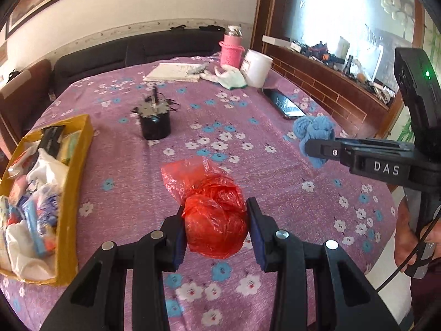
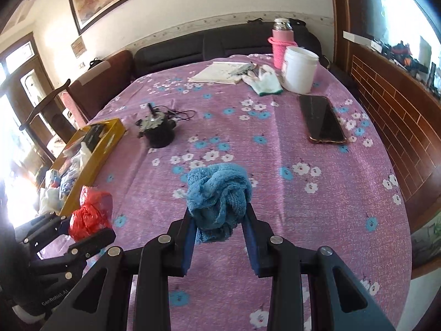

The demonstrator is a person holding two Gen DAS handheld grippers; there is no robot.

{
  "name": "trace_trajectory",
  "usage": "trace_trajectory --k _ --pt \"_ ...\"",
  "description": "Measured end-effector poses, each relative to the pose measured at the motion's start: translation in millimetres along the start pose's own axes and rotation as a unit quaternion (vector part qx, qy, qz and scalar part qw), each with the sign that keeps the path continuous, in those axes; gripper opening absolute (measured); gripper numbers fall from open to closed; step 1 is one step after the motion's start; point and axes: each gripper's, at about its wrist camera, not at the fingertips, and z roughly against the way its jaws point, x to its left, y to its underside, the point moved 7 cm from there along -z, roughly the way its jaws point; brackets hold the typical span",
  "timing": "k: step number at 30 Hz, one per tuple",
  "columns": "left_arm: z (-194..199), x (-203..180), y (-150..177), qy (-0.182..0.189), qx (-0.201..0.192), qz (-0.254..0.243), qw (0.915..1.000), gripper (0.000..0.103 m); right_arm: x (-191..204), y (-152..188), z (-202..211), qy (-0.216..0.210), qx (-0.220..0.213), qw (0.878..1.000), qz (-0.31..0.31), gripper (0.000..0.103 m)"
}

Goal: Organize soft objects
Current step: 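Carry the red bag and blue cloth over the yellow tray and open both tools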

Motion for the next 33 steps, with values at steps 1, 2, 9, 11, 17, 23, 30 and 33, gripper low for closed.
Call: trace_trajectory --k 1,2,9,11,17,23,30,33 --pt "3 4 1 -0.001 -0.003 0.003 1.0 0.038 6 0 0 -0.001 0.0 1.0 0.005 0.035" --pt "8 11 2 -0.003 -0.007 0.009 0.9999 0.038 13 0 0 -0.003 0.001 1.0 0.01 0.035" --pt "33 56 12 -0.025 -0.026 0.043 0.9984 0.038 70 0 -13 -0.026 0.011 0.998 0.051 0.035" --pt "42 74 15 -0.034 -0.032 0.057 0.9973 0.038 87 0 -19 -0.034 0.016 0.997 0.063 0.035" --pt "69 129 22 -0.065 -0.052 0.097 0.9918 0.038 145 -3 -36 -0.06 0.028 0.992 0.107 0.035" --pt "96 195 32 -0.115 -0.064 0.134 0.9822 0.038 196 -9 -49 -0.084 0.036 0.986 0.143 0.035" --pt "118 266 47 -0.157 -0.07 0.186 0.9674 0.038 242 -13 -63 -0.107 0.042 0.978 0.172 0.035" --pt "122 289 47 -0.165 -0.068 0.199 0.9637 0.038 255 -15 -71 -0.113 0.047 0.976 0.18 0.035"
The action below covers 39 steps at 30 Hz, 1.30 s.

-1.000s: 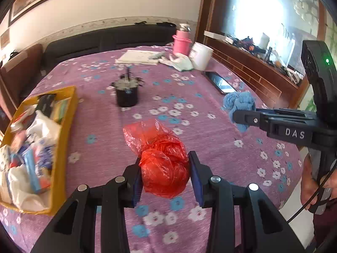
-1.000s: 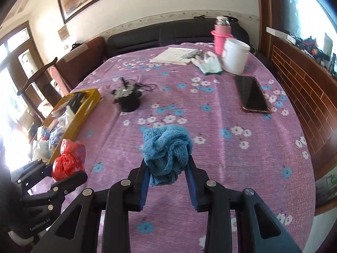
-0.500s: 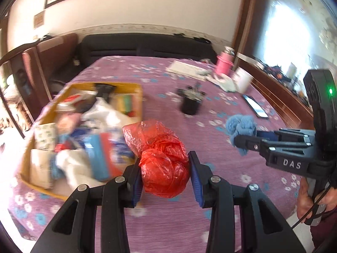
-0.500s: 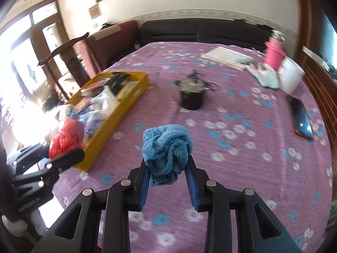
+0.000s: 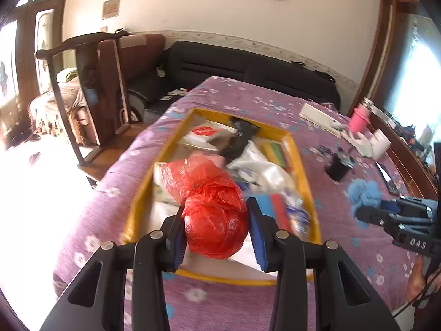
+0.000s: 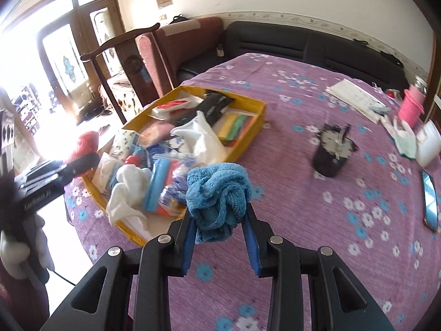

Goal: Organize soft objects
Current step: 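Carry the red bag and blue cloth over the yellow tray and open both tools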

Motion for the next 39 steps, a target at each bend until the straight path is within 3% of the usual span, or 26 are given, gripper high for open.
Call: trace_trajectory --k 7,16,23,34,39 --pt "-21 18 -25 -0.006 0.007 0.0 1.0 0.038 12 -21 -23 -0.015 0.003 1.0 0.005 0.036" --pt "-86 10 -51 0.009 0.059 -0.018 0.9981 0.038 11 -67 -73 -0.029 0.016 0.999 -0.01 0.036" --pt "-131 18 -67 0.013 0.092 0.0 0.9956 0.038 2 -99 -117 -0.026 0.034 0.999 -0.018 0.036" --pt "-169 36 -65 0.034 0.128 0.035 0.9905 0.041 -13 -110 -167 -0.023 0.067 0.997 -0.04 0.036" --pt "-171 39 -64 0.04 0.13 0.047 0.9896 0.05 -10 -114 -176 -0.02 0.07 0.997 -0.033 0.036"
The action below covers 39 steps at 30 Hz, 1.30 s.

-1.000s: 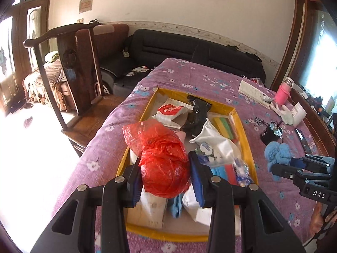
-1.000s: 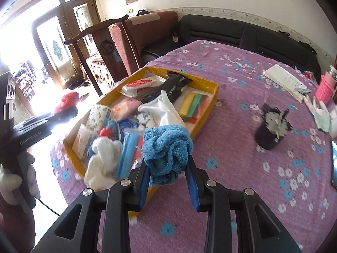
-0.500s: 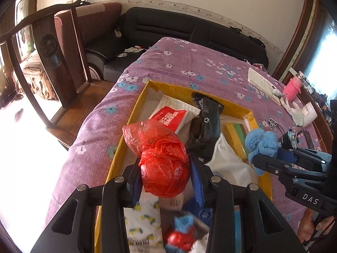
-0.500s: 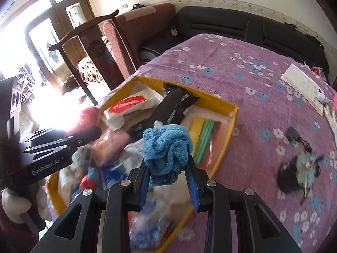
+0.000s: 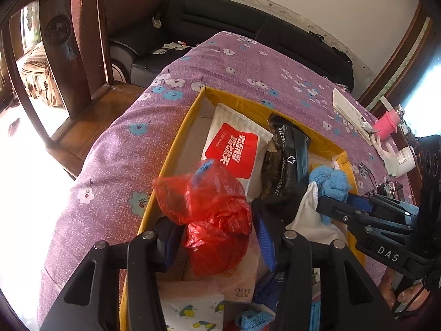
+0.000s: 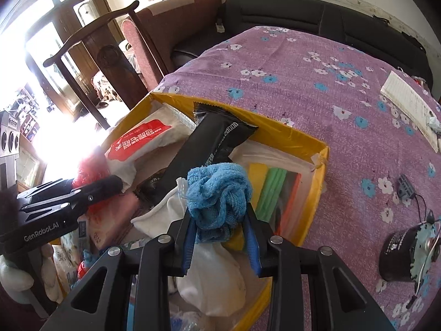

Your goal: Organize soft objects

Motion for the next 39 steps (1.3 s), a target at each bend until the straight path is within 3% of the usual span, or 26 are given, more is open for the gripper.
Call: trace_trajectory --k 6,9,16,22,25,31,39 --pt "0 -7 0 0.001 -0.002 -0.013 0.9999 0.068 3 -3 -5 0.013 -0.001 1.0 0.008 0.036" --pt "9 -11 0 -0.002 -0.018 -0.016 0.9997 0.072 2 -4 1 0.007 -0.01 1.0 0.003 0.042" --pt "48 -17 -2 -0.005 -0.07 -0.02 0.9973 0.079 1 -15 44 -0.045 -0.06 0.997 -0.019 0.062" --pt "89 -33 4 -0.015 -0.117 -0.037 0.9923 0.08 0 -3 71 -0.059 -0.073 0.995 -0.032 0.063" --pt "115 -45 13 -0.034 -0.155 -0.053 0.986 0.087 -2 14 84 -0.053 -0.076 0.995 -0.033 0.063" --pt "165 -68 36 -0.082 -0.247 -0.055 0.964 0.101 -16 60 111 -0.046 -0.093 0.993 -0.058 0.071" --pt "207 -95 77 -0.167 -0.351 -0.038 0.9207 0.103 -37 125 133 -0.026 -0.11 0.99 -0.088 0.075"
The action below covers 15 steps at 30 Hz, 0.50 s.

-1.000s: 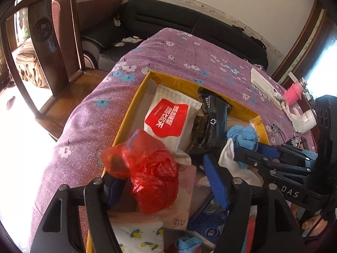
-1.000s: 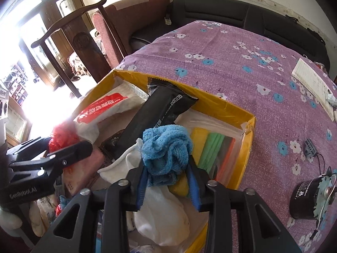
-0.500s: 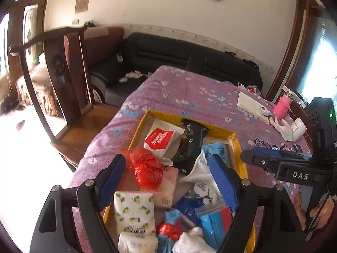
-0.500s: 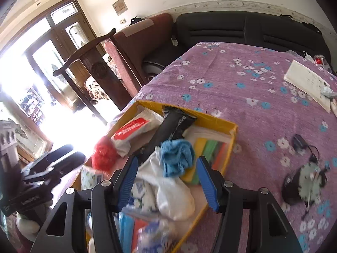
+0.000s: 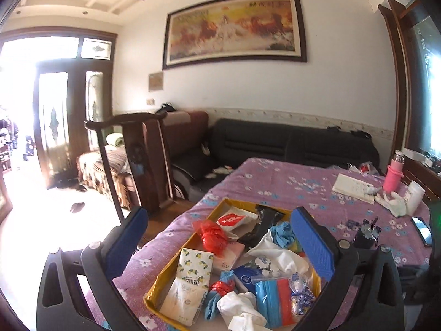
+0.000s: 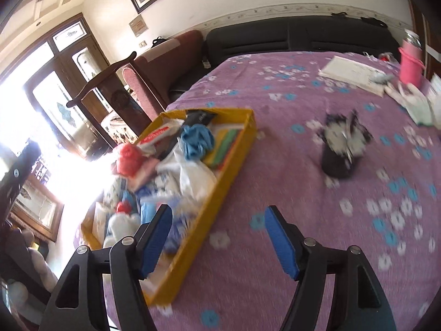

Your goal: Organize soft objects

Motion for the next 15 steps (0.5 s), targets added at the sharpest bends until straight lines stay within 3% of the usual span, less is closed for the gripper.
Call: trace_trajectory --k 2,8,15 --pt "11 -3 6 0.001 -0.008 0.006 0.9999 0.103 -3 11 9 0.012 -0.011 1.0 0.007 0.075" --pt "12 -33 48 -0.002 0.05 -0.022 0.9985 0.103 -2 41 37 0.055 -0.052 0.996 0.044 0.079" --pt "20 -50 63 -0.009 0.069 -0.031 0.9971 0.103 -2 69 53 0.089 -0.07 0.99 0.09 0.087"
